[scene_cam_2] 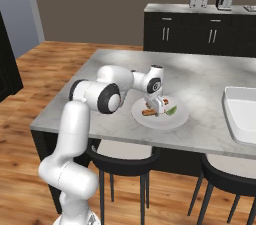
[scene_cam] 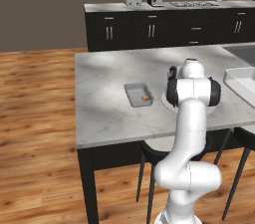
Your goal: Place one cooked food and one vegetable from the large plate to each tupperware container.
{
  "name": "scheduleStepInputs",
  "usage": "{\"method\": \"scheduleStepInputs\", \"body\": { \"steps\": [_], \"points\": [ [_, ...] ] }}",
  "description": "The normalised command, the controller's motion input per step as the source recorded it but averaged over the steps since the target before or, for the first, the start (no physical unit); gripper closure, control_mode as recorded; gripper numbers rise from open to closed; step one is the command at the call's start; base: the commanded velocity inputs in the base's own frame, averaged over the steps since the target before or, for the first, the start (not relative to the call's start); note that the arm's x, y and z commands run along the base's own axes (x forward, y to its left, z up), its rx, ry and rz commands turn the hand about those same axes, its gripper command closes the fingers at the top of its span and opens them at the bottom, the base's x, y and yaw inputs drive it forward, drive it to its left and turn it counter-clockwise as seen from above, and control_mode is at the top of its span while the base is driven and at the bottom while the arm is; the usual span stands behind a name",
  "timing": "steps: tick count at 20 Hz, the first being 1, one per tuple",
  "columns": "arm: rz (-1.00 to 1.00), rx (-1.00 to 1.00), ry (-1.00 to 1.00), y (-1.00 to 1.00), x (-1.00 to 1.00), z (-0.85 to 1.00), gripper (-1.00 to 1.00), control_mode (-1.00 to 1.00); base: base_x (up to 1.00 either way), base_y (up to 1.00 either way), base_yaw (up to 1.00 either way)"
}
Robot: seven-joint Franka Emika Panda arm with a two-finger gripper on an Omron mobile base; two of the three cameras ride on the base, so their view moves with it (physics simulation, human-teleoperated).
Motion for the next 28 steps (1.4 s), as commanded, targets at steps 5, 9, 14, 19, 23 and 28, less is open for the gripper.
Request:
{"method": "scheduleStepInputs", "body": {
  "steps": [5, 9, 14, 19, 23, 28],
  "points": [
    [0.17, 0.00, 0.00, 0.19, 0.09, 0.00, -1.00, -1.00, 0.00, 0.00, 0.00],
    [0.14, 0.00, 0.00, 0.05, 0.02, -0.01, -1.00, -1.00, 0.00, 0.00, 0.00],
    [0.10, -0.01, 0.00, 0.00, 0.00, -0.13, -1.00, -1.00, 0.00, 0.00, 0.00],
    [0.11, 0.00, -0.05, 0.05, 0.00, -0.13, -1.00, -1.00, 0.00, 0.00, 0.00],
    [0.10, 0.00, -0.06, 0.00, -0.04, -0.11, -1.00, -1.00, 0.00, 0.00, 0.00],
    [0.04, 0.00, -0.01, 0.00, -0.02, -0.09, 1.00, -1.00, 0.00, 0.00, 0.00]
  ]
}}
